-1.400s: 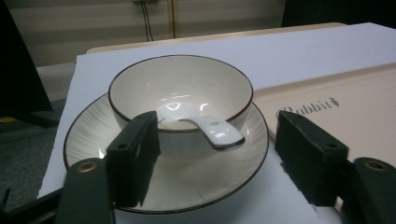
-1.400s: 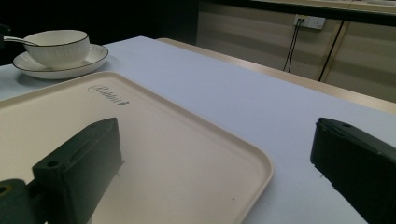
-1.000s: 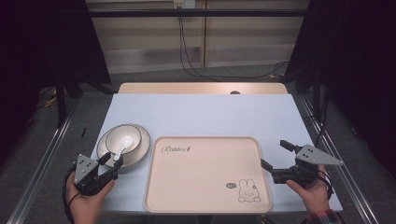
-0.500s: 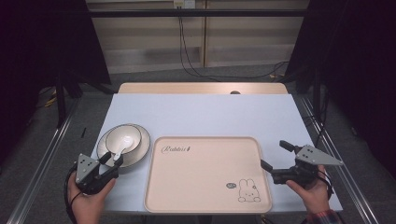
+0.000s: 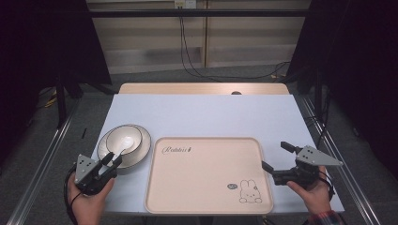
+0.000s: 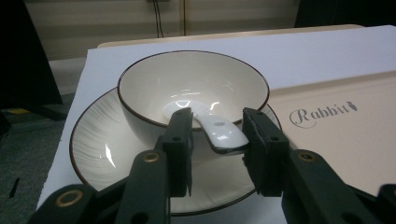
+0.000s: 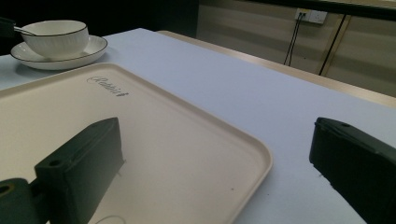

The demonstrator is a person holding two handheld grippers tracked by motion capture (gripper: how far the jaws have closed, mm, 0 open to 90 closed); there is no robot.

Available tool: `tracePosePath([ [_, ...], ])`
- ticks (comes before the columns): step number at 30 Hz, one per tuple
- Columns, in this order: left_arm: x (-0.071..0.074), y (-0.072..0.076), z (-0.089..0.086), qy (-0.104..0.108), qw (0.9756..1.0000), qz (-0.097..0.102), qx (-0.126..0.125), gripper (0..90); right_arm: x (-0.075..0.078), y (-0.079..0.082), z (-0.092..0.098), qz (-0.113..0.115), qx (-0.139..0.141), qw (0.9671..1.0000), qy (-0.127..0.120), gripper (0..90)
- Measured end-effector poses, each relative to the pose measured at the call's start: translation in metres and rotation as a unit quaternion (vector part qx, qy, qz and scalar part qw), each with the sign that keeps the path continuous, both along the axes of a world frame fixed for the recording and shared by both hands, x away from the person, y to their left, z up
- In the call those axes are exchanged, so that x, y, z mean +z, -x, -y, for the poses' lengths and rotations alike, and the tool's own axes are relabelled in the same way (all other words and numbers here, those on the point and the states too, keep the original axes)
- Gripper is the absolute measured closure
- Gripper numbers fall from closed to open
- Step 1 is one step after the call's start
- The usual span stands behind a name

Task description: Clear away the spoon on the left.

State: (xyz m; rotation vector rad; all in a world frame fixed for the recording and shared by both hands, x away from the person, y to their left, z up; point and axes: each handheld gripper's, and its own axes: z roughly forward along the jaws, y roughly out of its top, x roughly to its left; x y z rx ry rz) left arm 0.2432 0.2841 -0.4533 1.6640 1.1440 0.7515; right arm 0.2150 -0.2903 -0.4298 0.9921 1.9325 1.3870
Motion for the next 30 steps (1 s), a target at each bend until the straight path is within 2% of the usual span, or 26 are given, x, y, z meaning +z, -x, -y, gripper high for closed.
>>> tracePosePath([
  [2,0.0000,-0.0006,-0.0005,0.009,1.0000,-0.001,-0.002,66.1,-0.0001,0.0000,0.0000,-0.001,-0.002,1.0000,0.001,2.3],
  [13,-0.0007,-0.0014,-0.0010,0.016,0.9999,-0.004,0.002,69.6,0.0000,0.0004,0.0006,-0.001,-0.003,1.0000,0.003,2.3],
  [15,-0.0012,-0.0016,-0.0011,0.024,0.9997,-0.005,0.001,69.7,0.0000,0.0003,0.0008,0.000,-0.003,1.0000,0.004,2.3],
  [30,-0.0041,-0.0038,-0.0017,0.028,0.9995,-0.008,0.006,70.5,-0.0005,0.0005,0.0008,-0.004,-0.001,1.0000,0.007,2.3],
])
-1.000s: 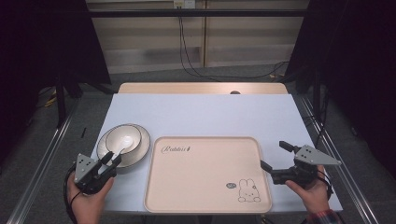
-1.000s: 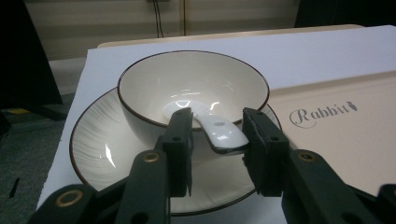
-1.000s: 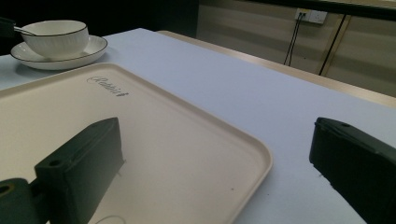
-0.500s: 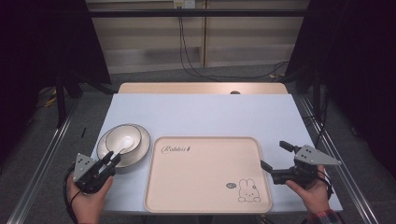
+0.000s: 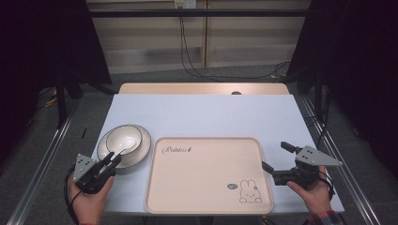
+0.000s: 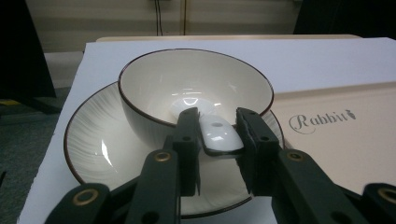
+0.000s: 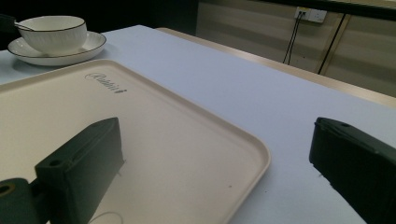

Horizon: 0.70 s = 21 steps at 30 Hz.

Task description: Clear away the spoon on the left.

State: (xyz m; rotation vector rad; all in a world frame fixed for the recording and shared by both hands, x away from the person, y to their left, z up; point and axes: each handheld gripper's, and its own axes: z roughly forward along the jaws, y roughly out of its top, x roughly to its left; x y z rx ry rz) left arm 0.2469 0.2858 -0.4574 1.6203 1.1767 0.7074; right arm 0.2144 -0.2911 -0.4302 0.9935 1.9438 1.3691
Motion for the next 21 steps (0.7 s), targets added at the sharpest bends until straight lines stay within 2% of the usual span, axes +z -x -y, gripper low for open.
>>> tracePosePath([
  [4,0.0007,0.0004,-0.0005,0.000,1.0000,-0.002,-0.001,71.9,-0.0004,0.0001,-0.0005,0.002,0.000,1.0000,0.001,2.4],
  [6,0.0008,0.0009,-0.0020,0.009,1.0000,-0.003,0.002,73.4,-0.0004,0.0003,-0.0008,0.002,-0.001,1.0000,0.002,2.4],
  [12,0.0022,0.0011,-0.0029,0.017,0.9998,-0.001,0.004,74.0,-0.0001,0.0002,0.0005,0.001,0.001,1.0000,0.002,2.4],
  [17,0.0048,0.0019,-0.0049,0.022,0.9997,0.003,0.014,74.2,-0.0006,-0.0012,0.0014,0.001,-0.001,1.0000,0.003,2.4],
  [21,0.0067,0.0008,-0.0060,0.028,0.9994,0.000,0.019,74.2,-0.0009,-0.0012,0.0008,-0.002,-0.001,1.0000,0.004,2.4],
])
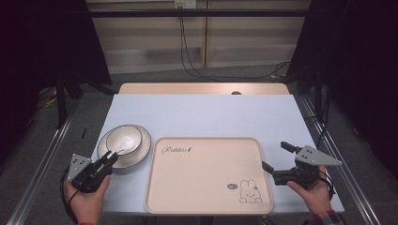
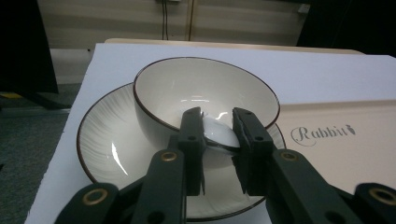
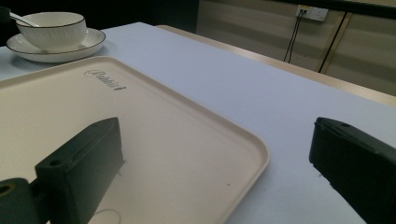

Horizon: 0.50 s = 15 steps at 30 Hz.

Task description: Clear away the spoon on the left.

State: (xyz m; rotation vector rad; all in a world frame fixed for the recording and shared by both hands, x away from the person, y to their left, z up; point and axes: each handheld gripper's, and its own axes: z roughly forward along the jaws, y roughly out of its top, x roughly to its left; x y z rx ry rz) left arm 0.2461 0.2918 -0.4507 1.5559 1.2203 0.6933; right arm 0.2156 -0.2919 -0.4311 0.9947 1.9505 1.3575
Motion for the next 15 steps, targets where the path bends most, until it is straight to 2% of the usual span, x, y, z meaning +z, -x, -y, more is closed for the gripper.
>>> tracePosePath([
  [10,0.009,-0.002,0.004,0.008,0.9995,-0.031,-0.001,74.5,-0.001,0.001,0.002,-0.001,-0.003,1.0000,-0.009,2.4],
  [15,0.013,-0.005,0.003,0.017,0.9993,-0.034,0.003,74.8,-0.001,0.001,0.003,-0.003,-0.003,1.0000,-0.009,2.3],
])
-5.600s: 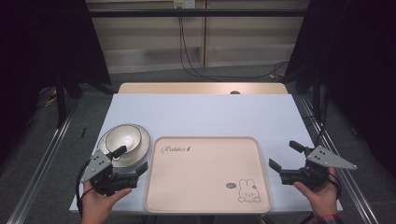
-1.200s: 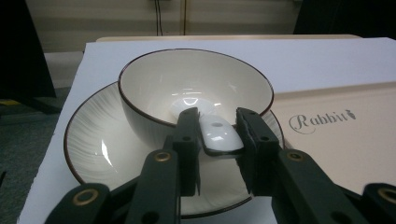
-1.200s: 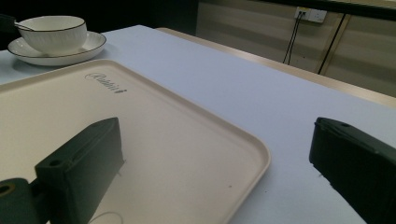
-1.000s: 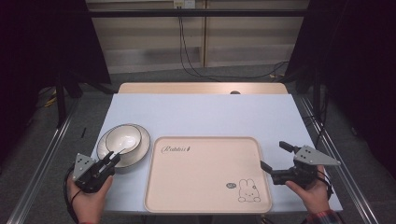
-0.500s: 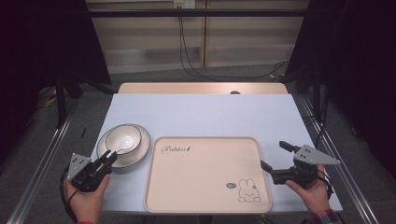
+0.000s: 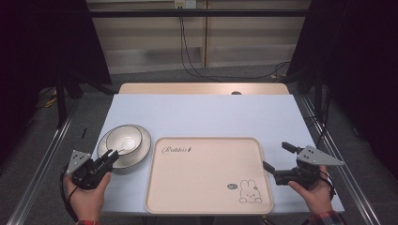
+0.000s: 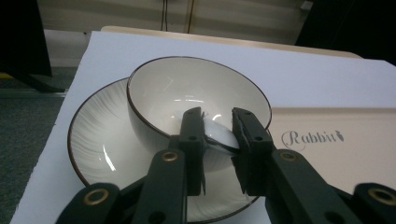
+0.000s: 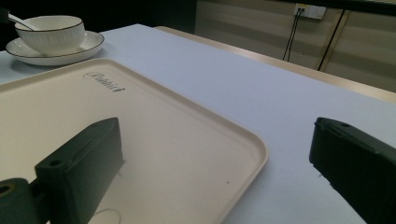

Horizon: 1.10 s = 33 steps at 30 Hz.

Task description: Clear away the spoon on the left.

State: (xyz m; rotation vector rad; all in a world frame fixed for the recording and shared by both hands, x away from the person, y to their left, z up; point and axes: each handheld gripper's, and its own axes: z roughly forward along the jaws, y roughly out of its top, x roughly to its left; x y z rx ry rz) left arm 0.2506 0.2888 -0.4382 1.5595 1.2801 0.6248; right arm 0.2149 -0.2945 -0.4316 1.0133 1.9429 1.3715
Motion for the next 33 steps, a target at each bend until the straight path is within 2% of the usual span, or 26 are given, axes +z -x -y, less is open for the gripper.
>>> tracePosePath([
  [6,0.005,-0.005,-0.004,0.003,1.0000,-0.003,-0.002,74.9,0.000,0.000,0.001,0.001,-0.003,1.0000,-0.002,2.2],
  [10,0.007,-0.008,-0.006,-0.007,1.0000,-0.005,-0.003,75.0,0.000,0.000,0.002,-0.002,-0.005,1.0000,-0.001,2.2],
  [14,0.006,-0.011,-0.009,0.004,1.0000,-0.008,0.002,75.1,0.000,0.000,0.002,-0.002,-0.007,1.0000,-0.001,2.2],
  [28,0.018,-0.024,-0.002,0.000,1.0000,0.007,0.003,75.5,0.000,-0.001,0.002,-0.003,-0.002,1.0000,-0.002,2.4],
  [33,0.018,-0.029,0.000,0.003,0.9999,0.014,0.007,75.1,0.000,0.000,0.002,-0.001,-0.004,1.0000,-0.001,2.4],
])
